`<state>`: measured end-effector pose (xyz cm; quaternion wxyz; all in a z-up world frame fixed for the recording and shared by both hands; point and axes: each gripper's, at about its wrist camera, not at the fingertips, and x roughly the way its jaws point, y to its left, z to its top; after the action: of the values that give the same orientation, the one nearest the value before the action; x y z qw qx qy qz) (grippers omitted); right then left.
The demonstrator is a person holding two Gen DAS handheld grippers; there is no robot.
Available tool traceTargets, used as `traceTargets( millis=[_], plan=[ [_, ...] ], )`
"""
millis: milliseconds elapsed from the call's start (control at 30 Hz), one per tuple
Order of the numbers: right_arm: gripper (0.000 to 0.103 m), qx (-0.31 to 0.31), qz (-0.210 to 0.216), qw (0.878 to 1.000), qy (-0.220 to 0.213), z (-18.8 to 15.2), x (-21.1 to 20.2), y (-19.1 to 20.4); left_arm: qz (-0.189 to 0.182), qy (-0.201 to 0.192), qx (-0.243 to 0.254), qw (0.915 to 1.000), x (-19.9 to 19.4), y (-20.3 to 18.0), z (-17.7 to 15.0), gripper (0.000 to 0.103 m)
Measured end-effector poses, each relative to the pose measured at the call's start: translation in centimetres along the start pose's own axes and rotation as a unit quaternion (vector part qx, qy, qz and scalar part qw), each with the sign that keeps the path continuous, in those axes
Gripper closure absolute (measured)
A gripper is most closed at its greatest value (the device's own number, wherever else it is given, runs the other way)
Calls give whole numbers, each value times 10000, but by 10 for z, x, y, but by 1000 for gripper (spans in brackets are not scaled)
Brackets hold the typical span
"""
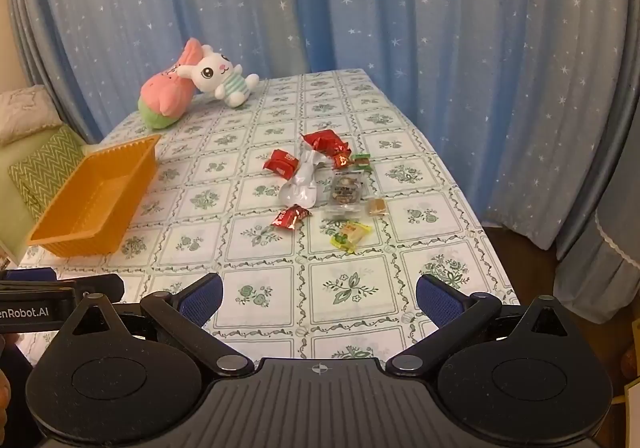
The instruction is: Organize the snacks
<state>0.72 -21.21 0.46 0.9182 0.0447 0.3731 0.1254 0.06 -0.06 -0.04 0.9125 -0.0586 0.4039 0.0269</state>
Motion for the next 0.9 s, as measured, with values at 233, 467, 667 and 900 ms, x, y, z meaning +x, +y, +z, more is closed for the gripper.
traceTargets(
  millis=[233, 467, 667, 900],
  plan=[
    [0, 5, -33, 10000, -40, -3, -2, 2, -48, -24, 16, 10000, 4, -1, 2, 0],
    [0, -8, -34, 10000, 14, -1, 2, 2, 19, -67, -100, 9999, -3, 0, -1, 0],
    [0, -38, -20, 10000, 48, -2, 6, 3, 23, -72, -129, 9999, -2, 1, -2, 0],
    [0, -47, -15, 10000, 60, -3, 7, 3, 36, -98, -151, 9998, -2, 0, -2, 0]
  ],
)
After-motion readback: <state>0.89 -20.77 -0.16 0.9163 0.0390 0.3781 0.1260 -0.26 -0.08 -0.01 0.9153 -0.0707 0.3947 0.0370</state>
